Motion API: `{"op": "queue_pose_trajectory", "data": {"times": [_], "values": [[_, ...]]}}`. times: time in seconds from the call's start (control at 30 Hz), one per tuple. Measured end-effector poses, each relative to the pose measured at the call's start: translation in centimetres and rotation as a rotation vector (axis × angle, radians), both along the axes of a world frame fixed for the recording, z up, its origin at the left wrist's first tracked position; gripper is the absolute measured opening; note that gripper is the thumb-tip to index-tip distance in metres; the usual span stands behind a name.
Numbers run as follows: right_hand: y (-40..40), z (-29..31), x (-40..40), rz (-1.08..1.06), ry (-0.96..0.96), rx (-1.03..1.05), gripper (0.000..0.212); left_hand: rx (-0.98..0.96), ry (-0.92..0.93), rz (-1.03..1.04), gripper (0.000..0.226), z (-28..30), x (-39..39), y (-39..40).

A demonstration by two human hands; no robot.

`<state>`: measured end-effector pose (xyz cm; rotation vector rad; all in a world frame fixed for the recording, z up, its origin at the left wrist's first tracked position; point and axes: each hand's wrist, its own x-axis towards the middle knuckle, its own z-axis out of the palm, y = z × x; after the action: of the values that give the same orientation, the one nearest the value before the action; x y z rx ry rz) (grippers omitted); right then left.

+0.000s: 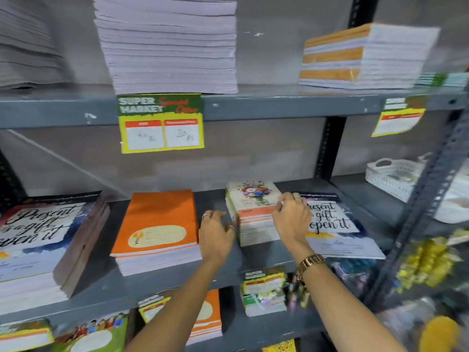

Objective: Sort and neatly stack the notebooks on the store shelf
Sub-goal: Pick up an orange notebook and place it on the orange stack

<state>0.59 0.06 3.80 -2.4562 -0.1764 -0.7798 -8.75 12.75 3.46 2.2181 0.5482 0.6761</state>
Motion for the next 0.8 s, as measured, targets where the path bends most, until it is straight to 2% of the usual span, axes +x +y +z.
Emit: {"op": "queue_pose_trajectory", "data": {"times": [0.23,0.4,0.43,0.53,0.57,0.7,0.8], "values": [[-9.2,-2.1,3.6,-0.123,0.172,-0.062,0.026,-0.237,0.053,-0.083,0.024,-2.2,5.2,-7.9],[-14.4,-3.9,5.7,-0.187,0.384,-0.186,0.039,-0.358,0.197,-0.139,0.011,-3.2,7.8,-13.0],[-14.9,-4.2,5.9,-0.19,0.424,-0.212,0.042,-0.375,0.243,-0.142,0.012,-3.2,8.0,-13.5],[-17.2,-5.1,6.7,-0.21,0.563,-0.246,0.052,-0.425,0.378,-0.129,0.042,-3.5,9.3,-15.9],[-17.8,-5.4,6.9,-0.226,0.601,-0.245,0.054,-0.452,0.409,-0.114,0.044,-3.7,9.7,-16.6],[-19.2,-5.9,7.3,-0.277,0.724,-0.141,0.074,-0.713,0.352,-0.017,0.015,-3.8,11.0,-18.0],[-19.6,-5.9,7.7,-0.276,0.741,-0.031,0.081,-0.948,0.333,0.076,0.021,-4.0,11.7,-17.9]]}}
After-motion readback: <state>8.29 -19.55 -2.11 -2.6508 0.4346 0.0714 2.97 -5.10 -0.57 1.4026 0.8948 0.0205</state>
